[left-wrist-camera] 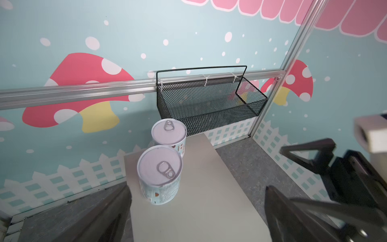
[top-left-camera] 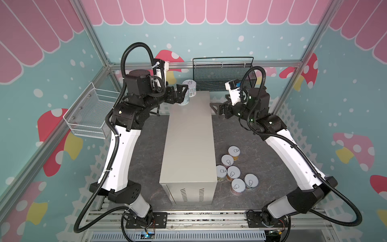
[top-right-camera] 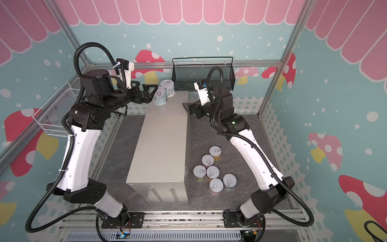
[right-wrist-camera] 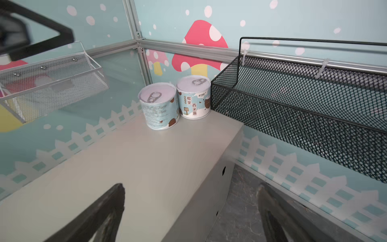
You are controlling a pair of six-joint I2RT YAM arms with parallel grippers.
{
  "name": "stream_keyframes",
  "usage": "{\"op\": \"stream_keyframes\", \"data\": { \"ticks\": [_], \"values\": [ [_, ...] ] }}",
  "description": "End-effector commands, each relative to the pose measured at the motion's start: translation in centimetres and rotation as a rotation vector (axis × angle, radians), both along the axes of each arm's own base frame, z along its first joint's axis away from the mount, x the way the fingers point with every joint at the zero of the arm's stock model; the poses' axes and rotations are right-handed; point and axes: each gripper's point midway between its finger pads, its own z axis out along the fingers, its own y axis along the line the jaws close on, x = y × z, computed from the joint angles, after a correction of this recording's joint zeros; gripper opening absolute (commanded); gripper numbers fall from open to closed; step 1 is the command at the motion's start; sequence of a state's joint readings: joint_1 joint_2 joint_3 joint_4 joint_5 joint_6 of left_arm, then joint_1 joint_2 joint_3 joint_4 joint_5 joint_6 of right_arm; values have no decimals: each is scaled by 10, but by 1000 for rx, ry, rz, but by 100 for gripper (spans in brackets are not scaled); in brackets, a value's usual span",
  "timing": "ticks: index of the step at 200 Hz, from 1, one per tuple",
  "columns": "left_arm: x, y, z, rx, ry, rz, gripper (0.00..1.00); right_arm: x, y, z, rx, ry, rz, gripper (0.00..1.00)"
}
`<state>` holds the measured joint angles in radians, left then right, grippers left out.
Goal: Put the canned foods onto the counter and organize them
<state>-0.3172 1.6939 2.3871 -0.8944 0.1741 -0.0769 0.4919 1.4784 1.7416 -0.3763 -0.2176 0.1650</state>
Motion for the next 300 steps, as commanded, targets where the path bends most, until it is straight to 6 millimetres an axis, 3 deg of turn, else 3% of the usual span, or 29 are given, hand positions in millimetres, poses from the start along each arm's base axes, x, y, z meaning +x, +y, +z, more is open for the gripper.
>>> {"op": "stream_keyframes", "data": {
  "ticks": [1, 60, 129, 198, 300],
  "values": [
    [19, -5, -34, 20, 125, -16, 99, -17, -8, -10, -11, 8, 2, 99],
    [80, -3, -40, -34, 84, -21, 99, -64, -34, -20, 26, 7, -11, 99],
    [124, 8, -58, -161, 102, -136, 99, -76, -44, -41, 42, 47, -32, 99],
    [139, 11, -79, -329, 201, -338, 99, -74, -45, -47, 45, 63, -50, 99],
    [134, -3, -88, -379, 240, -485, 99, -68, -42, -56, 48, 86, -55, 99]
  ]
}}
